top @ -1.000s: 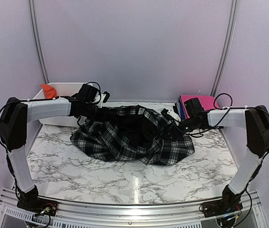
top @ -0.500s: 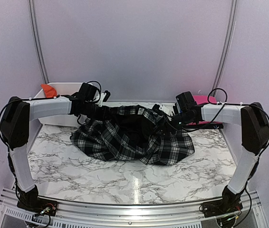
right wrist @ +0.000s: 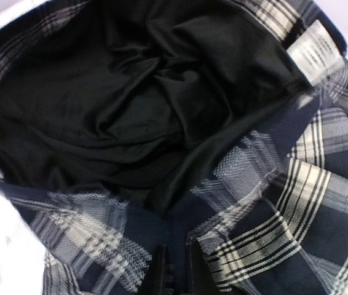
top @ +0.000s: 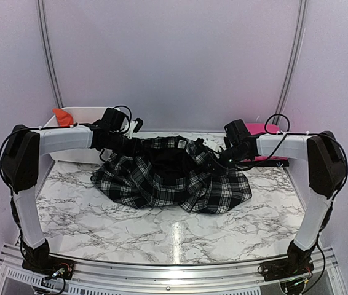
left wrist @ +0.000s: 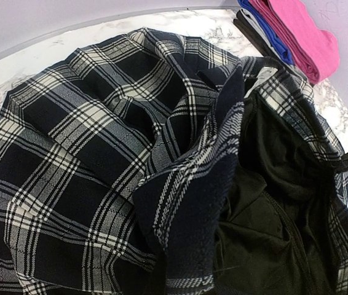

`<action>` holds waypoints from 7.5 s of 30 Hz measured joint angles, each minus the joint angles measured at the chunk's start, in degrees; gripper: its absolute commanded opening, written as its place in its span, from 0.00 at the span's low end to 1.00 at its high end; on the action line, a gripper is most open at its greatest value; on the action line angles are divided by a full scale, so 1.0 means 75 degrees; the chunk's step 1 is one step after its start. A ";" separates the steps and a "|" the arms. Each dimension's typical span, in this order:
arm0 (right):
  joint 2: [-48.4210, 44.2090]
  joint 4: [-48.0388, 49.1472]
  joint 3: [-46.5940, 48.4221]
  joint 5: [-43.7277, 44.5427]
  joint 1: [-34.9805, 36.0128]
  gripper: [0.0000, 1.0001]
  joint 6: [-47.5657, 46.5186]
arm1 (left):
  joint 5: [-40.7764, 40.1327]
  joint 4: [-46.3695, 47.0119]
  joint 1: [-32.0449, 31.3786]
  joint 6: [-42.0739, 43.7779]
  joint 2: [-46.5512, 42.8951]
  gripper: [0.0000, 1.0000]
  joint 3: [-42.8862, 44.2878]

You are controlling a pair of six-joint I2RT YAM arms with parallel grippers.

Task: Fold and stack the mixed laundry pile
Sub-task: Pick up the crumpled skirt from the center of the board, then flatten out the crumpled skirt at the center of the board, then smooth out the flattened skirt at the center of the board.

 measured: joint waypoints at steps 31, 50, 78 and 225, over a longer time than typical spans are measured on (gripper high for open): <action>-0.2206 0.0402 -0.2107 0.0169 -0.1451 0.00 0.0635 | 0.1169 0.1807 0.0242 0.4447 -0.2667 0.99 -0.3949; -0.2212 0.0414 -0.2192 0.0504 -0.1533 0.00 0.0632 | 0.2133 0.0903 0.0146 0.5863 -0.0393 0.00 -0.1457; -0.3829 -0.1626 0.2798 0.1562 -0.1157 0.00 0.1352 | 0.1373 -0.0682 0.0350 0.0740 -0.2471 0.00 0.2229; 0.0988 -0.2063 0.0691 0.0458 -0.2559 0.00 0.4007 | -0.0125 -0.2728 -0.0038 0.0734 0.0294 0.00 0.1096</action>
